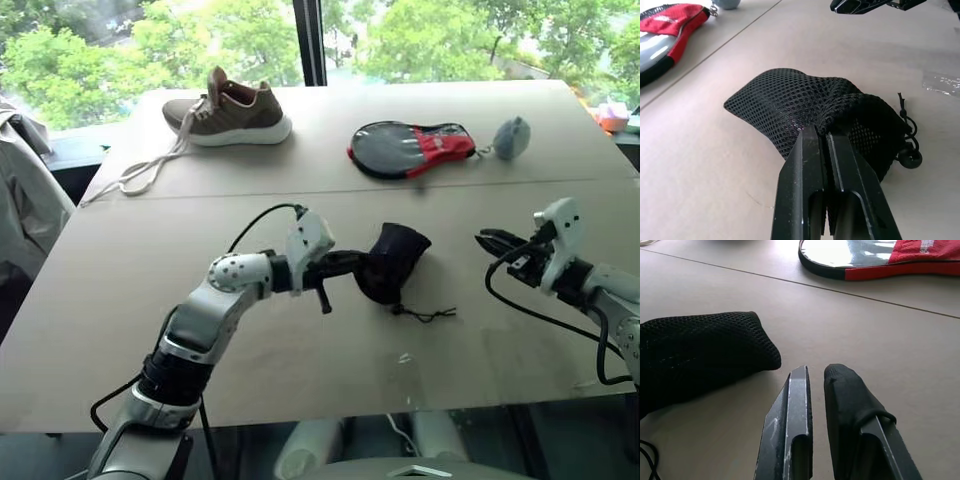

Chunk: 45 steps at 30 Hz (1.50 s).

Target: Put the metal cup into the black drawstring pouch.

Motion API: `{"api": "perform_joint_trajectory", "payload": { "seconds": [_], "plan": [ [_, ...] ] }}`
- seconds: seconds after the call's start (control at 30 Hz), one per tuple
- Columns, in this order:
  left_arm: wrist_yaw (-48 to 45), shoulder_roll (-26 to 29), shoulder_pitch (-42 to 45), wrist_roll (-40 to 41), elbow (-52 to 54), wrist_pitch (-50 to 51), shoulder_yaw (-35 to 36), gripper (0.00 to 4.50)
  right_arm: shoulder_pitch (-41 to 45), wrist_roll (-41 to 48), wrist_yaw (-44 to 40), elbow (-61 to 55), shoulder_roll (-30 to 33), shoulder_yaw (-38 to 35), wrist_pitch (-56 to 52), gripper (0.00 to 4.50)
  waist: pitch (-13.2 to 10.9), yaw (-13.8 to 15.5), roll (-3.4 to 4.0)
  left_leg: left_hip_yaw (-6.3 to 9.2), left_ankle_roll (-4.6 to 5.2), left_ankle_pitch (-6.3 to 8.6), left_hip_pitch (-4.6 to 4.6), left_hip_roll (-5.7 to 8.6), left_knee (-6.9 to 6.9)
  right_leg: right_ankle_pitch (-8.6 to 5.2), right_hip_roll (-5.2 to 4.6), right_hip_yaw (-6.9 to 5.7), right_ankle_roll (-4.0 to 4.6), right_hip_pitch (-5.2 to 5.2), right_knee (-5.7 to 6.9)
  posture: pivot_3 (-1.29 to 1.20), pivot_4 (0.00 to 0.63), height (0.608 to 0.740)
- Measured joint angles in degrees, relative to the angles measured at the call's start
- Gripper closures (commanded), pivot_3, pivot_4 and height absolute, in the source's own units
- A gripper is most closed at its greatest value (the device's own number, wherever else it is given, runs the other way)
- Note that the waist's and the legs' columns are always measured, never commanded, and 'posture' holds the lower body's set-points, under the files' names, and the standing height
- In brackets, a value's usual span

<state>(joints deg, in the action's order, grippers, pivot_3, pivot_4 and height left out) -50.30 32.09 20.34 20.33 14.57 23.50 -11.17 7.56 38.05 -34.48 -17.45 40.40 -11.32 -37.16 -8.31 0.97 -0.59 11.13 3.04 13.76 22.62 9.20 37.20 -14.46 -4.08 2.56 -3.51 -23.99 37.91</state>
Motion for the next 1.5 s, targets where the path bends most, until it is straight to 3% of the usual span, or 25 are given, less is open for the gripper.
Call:
{"api": "perform_joint_trajectory", "payload": {
  "seconds": [0.2, 0.3, 0.47, 0.77, 0.87, 1.1, 1.13, 1.27, 1.4, 1.5],
  "plan": [
    [1.75, -0.36, -1.78, 0.17, 0.76, 1.25, 1.71, 4.5, -4.49, 2.7, -4.95, -6.13, 0.64, 0.76, -0.89, 4.0, -0.01, -0.03, 0.01, 0.02, 0.01, 0.0, 0.0, -0.01, 0.01, 0.0, 0.01, -0.02, 0.0, 0.01, 0.01, 0.0, 0.15, 0.74],
    [2.69, -1.14, -2.31, 1.71, 1.3, 3.11, 2.56, 3.7, -5.44, -0.14, -7.27, -8.12, 2.59, 3.72, 0.51, 4.11, -0.01, -0.08, 0.01, 0.01, 0.01, 0.0, -0.01, 0.0, 0.05, 0.0, 0.0, -0.03, -0.01, 0.04, 0.02, 0.0, 0.15, 0.74],
    [-1.78, 1.66, -5.39, 5.65, 2.74, 3.74, 5.18, 1.35, -4.39, -6.06, -11.12, -8.85, 5.12, 10.69, 2.58, 4.11, -0.02, -0.22, 0.02, 0.0, 0.0, 0.0, -0.05, -0.03, 0.01, 0.0, 0.03, -0.05, -0.01, 0.02, 0.03, 0.0, 0.15, 0.74],
    [-13.61, 11.67, -8.49, 13.02, 1.81, 5.36, 13.23, 1.35, 4.82, -16.51, -24.46, -1.96, 8.99, 21.09, 13.05, 4.11, -0.06, -0.14, 0.04, 0.02, 0.03, 0.02, -0.06, -0.02, -0.01, 0.0, 0.0, -0.17, -0.01, 0.1, -0.1, 0.0, 0.15, 0.74],
    [-14.73, 11.66, -9.16, 14.69, 1.8, 5.23, 15.34, 1.3, 9.14, -19.76, -29.62, 3.03, 9.12, 23.99, 17.66, 3.3, -0.08, -0.12, 0.04, 0.05, 0.02, 0.02, -0.06, -0.03, -0.01, 0.0, 0.0, -0.17, 0.0, 0.1, -0.08, 0.0, 0.15, 0.74],
    [-14.83, 12.31, -12.86, 20.32, 4.57, 7.3, 19.97, 1.3, 16.57, -23.05, -40.17, 13.63, 8.04, 27.26, 25.21, 0.2, -0.09, -0.32, 0.04, 0.04, 0.02, 0.02, -0.06, -0.05, -0.03, 0.0, 0.02, -0.13, 0.0, 0.1, -0.11, 0.0, 0.15, 0.74],
    [-14.98, 12.52, -13.15, 20.52, 5.15, 7.46, 20.0, 1.3, 16.72, -23.61, -40.35, 14.42, 7.66, 27.4, 25.84, 0.02, -0.1, -0.27, 0.06, 0.05, 0.02, 0.02, -0.06, -0.04, -0.03, 0.0, 0.01, -0.11, 0.01, 0.09, -0.1, 0.0, 0.15, 0.74],
    [-17.05, 15.1, -16.14, 23.86, 8.04, 8.94, 22.35, 1.3, 18.49, -26.05, -42.7, 18.34, 4.98, 30.84, 27.44, 0.02, -0.12, -0.21, 0.07, 0.04, 0.01, 0.03, -0.07, -0.06, -0.03, -0.01, 0.03, -0.1, 0.02, 0.09, -0.07, 0.0, 0.15, 0.74],
    [-23.15, 23.44, -20.78, 24.05, 11.22, 10.3, 22.95, 1.3, 20.72, -27.89, -43.79, 22.11, 1.76, 32.75, 27.62, 0.02, -0.17, -0.27, 0.14, -0.04, 0.0, 0.03, -0.1, -0.06, -0.09, -0.01, 0.03, -0.07, 0.02, 0.06, -0.06, 0.0, 0.15, 0.74],
    [-26.12, 26.57, -21.3, 22.31, 11.92, 9.15, 22.85, 1.3, 21.42, -28.6, -44.19, 23.06, 1.12, 32.84, 28.4, 0.02, -0.19, -0.03, 0.17, 0.01, -0.09, 0.08, -0.12, -0.06, -0.12, -0.01, 0.03, -0.09, 0.03, 0.09, -0.07, 0.0, 0.15, 0.74]
  ]
}}
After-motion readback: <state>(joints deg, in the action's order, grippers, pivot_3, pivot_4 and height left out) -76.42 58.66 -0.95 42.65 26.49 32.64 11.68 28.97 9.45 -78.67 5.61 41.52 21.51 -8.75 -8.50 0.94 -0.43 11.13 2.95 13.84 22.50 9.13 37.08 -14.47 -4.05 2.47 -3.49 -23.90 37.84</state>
